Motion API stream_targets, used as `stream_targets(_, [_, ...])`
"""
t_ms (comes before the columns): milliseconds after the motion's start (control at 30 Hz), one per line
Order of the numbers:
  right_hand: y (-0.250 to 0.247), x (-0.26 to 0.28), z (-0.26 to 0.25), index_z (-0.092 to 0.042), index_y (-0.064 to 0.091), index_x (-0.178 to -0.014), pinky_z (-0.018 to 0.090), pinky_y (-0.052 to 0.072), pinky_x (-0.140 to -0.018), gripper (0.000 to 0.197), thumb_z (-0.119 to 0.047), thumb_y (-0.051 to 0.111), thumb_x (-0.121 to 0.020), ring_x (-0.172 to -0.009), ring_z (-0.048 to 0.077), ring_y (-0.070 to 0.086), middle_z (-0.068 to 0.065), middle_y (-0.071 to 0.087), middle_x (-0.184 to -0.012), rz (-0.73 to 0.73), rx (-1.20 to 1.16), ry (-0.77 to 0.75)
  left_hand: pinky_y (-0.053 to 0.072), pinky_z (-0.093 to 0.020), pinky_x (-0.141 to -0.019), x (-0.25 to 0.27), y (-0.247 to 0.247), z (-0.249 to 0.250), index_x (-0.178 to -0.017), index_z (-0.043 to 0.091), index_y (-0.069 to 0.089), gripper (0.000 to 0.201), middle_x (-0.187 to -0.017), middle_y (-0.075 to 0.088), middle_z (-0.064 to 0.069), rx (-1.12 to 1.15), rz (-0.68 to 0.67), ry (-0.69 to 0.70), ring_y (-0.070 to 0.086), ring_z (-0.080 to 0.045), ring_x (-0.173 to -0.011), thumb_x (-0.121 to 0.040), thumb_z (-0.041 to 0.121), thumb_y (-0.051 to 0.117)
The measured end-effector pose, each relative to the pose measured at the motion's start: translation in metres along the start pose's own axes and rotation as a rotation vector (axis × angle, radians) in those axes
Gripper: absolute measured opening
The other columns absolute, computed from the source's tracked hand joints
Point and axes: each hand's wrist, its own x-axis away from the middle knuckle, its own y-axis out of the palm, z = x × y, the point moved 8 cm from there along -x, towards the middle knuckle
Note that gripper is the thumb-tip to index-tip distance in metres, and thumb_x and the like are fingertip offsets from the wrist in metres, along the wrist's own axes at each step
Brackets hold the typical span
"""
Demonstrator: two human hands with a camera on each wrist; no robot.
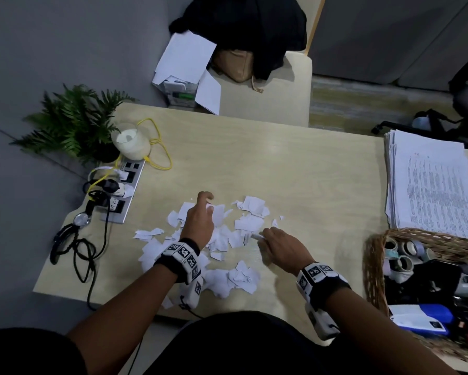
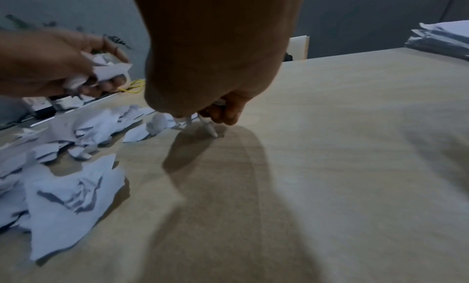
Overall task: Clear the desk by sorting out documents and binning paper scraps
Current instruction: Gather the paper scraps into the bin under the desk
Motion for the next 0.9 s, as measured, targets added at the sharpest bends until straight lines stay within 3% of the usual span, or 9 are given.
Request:
stream_targets(67, [-0.015,0.001,-0.004,-0.008,0.052,-0.081,0.036,0.035,-0.057,0.021,-0.021,0.051,-0.098,-0.069,0.03,0.052,0.009,0.051,-0.079,0.096,-0.068,-0.042,0.042,-0.023,-0.066,-0.002,-0.002,-0.012,-0.125,0.019,0.05,0.038,-0.096,0.059,-0.005,0.043,0.009,-0.028,0.055,-0.017,-0.072,-0.097,-0.004,0.037])
stream_targets(167, [-0.027,-0.007,-0.001,-0.008,0.051,-0.07,0.036,0.038,-0.059,0.028,-0.017,0.051,-0.097,-0.06,0.026,0.044,0.005,0.04,-0.079,0.116,-0.142,0.016,0.04,-0.025,-0.075,-0.007,-0.009,-0.025,-0.096,0.011,0.063,0.029,-0.095,0.062,-0.003,0.057,0.074,-0.038,0.059,-0.026,-0.091,-0.096,-0.003,0.037])
stream_targets(267, [-0.043,-0.019,0.002,-0.007,0.046,-0.067,0.036,0.037,-0.059,0.035,-0.018,0.047,-0.1,-0.058,0.029,0.046,0.004,0.039,-0.083,0.236,-0.276,0.093,0.037,-0.031,-0.064,-0.013,-0.018,-0.038,-0.068,0.014,0.046,0.031,-0.066,0.048,-0.001,0.101,0.115,-0.142,0.048,-0.029,-0.068,-0.095,0.027,0.049])
stream_targets(333, [-0.054,-0.029,-0.001,-0.006,0.049,-0.071,0.033,0.036,-0.061,0.034,-0.018,0.042,-0.103,-0.06,0.027,0.047,0.005,0.045,-0.078,0.31,-0.295,0.116,0.044,-0.033,-0.067,-0.017,-0.025,-0.039,-0.072,0.017,0.049,0.035,-0.072,0.056,-0.002,-0.03,0.106,-0.147,0.052,-0.026,-0.071,-0.091,0.046,0.053])
stream_targets(433, [-0.06,-0.047,0.004,0.0,0.06,-0.104,0.039,0.047,-0.07,0.022,0.003,0.041,-0.094,-0.078,0.033,0.061,0.015,0.065,-0.084,0.308,-0.327,0.188,0.049,-0.034,-0.077,-0.024,-0.023,-0.035,-0.108,0.023,0.054,0.04,-0.106,0.06,-0.003,-0.368,-0.014,-0.048,0.061,-0.028,-0.091,-0.088,0.057,0.053])
stream_targets(533, [-0.051,-0.061,0.008,-0.007,0.037,-0.146,0.037,0.049,-0.078,0.07,0.014,0.04,-0.079,-0.095,0.031,0.06,0.013,0.069,-0.102,0.167,-0.284,0.262,0.049,-0.036,-0.076,-0.025,-0.001,-0.036,-0.118,0.024,0.045,0.054,-0.113,0.05,-0.005,-0.602,-0.222,0.067,0.059,-0.029,-0.094,-0.084,0.063,0.056])
stream_targets(667, [-0.033,-0.074,0.016,-0.013,0.046,-0.137,0.037,0.044,-0.07,0.053,0.003,0.04,-0.087,-0.1,0.036,0.059,0.018,0.063,-0.112,0.028,-0.149,0.365,0.043,-0.035,-0.072,-0.022,0.023,-0.036,-0.11,0.013,0.047,0.039,-0.11,0.045,-0.009,-0.728,-0.347,0.164,0.056,-0.031,-0.094,-0.093,0.047,0.054])
stream_targets(767, [-0.022,-0.08,0.017,-0.011,0.043,-0.124,0.036,0.039,-0.061,0.028,-0.026,0.04,-0.1,-0.086,0.039,0.062,0.018,0.062,-0.103,0.005,-0.101,0.381,0.038,-0.034,-0.06,-0.022,0.026,-0.028,-0.103,0.006,0.055,0.028,-0.103,0.049,-0.014,-0.738,-0.255,0.344,0.059,-0.037,-0.081,-0.101,0.031,0.042])
stream_targets(900, [-0.009,-0.083,0.016,-0.014,0.036,-0.125,0.037,0.046,-0.057,0.041,-0.043,0.048,-0.097,-0.075,0.037,0.063,0.014,0.058,-0.098,-0.027,0.032,0.369,0.032,-0.029,-0.046,-0.021,0.009,-0.017,-0.077,0.007,0.056,0.038,-0.08,0.052,-0.01,-0.554,-0.13,0.415,0.058,-0.031,-0.068,-0.095,0.017,0.023])
